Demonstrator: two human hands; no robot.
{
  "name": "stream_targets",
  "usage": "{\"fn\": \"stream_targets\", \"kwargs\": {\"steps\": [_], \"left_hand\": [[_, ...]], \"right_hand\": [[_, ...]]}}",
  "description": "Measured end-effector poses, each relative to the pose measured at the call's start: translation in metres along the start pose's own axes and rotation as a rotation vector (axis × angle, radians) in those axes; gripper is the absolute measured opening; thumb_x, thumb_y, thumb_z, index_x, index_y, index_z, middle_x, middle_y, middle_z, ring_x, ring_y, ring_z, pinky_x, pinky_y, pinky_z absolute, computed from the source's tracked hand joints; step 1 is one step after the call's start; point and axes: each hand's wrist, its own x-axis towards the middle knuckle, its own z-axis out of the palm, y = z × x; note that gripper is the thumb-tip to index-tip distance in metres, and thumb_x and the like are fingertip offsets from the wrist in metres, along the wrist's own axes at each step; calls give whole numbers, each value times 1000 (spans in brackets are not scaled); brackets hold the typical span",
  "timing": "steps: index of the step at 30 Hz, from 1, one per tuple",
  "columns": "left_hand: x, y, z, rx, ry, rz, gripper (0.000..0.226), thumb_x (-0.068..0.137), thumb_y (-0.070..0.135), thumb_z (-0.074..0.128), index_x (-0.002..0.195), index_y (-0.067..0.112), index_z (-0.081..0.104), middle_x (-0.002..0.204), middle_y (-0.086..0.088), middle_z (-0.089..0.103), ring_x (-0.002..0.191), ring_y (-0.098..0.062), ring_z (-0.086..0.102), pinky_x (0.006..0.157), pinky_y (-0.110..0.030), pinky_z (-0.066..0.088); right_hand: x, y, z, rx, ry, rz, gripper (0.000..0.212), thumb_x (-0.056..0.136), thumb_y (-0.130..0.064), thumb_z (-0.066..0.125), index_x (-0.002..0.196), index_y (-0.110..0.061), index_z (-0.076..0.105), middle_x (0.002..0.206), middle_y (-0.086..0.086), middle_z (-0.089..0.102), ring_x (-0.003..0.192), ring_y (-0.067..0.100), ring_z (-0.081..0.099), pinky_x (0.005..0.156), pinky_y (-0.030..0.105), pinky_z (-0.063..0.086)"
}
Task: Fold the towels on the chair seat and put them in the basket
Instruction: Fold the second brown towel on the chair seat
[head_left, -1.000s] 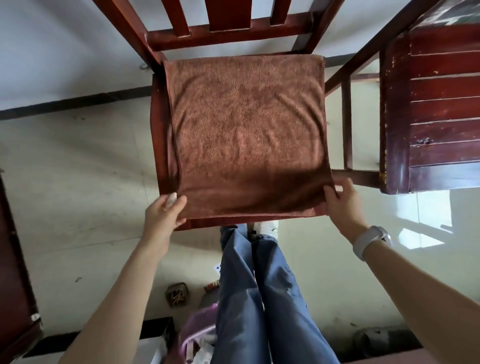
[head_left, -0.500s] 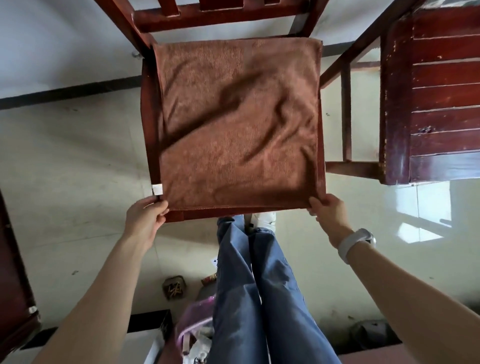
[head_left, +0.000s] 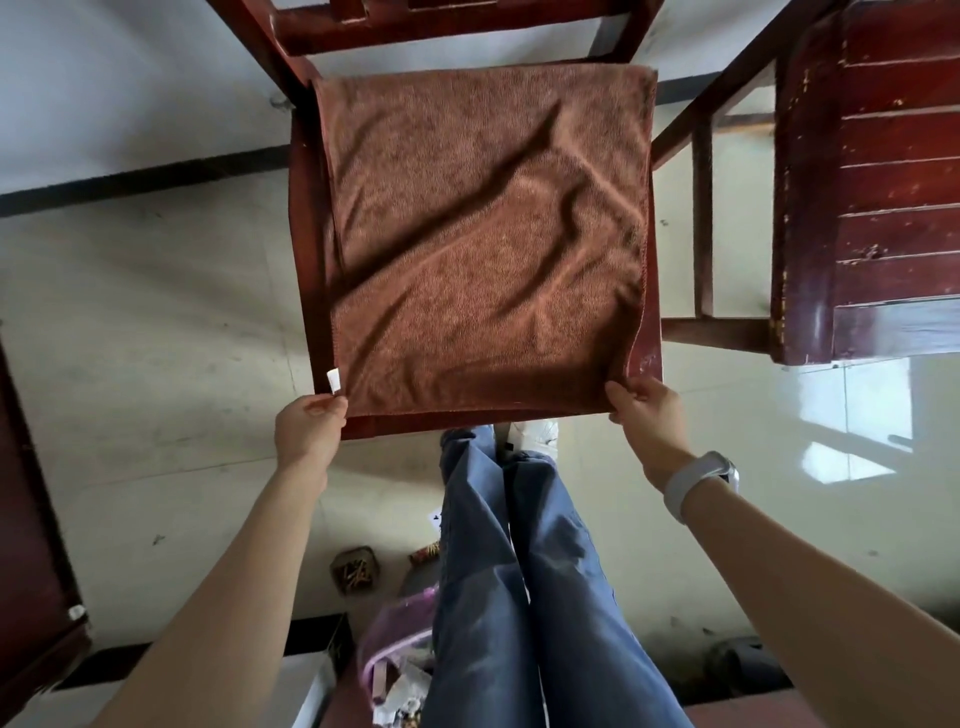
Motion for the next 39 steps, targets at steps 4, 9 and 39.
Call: {"fn": "stream_targets", "kwargs": {"steps": [4,9,39], "left_hand": [[-4,7,-7,-84,16,10,18,88,12,58,102,2,61,84,-6,62,78,-19,60,81,-34,51],[-20,30,-31,-480,-49,-126,10,85,2,59,78,9,57,78,-3,59,64,-10,55,59,-17,49],[-204,185,-191,340,198,1103,20,73,-2,71,93,0,72,93,-14,64,80,-29,62,75,-29,42]], "right_hand": [[-1,-1,-6,-48,-32,15,19,86,-13,55,73,0,61,77,25,64,67,31,54,63,35,46],[-3,-7,-34,34,15,0,17,91,-15,51,84,-3,61,62,4,56,60,19,49,59,28,42],[-141,-219,-233,-524,163,-1079,15,85,-4,60,96,2,69,94,14,57,84,27,57,74,33,48]]}}
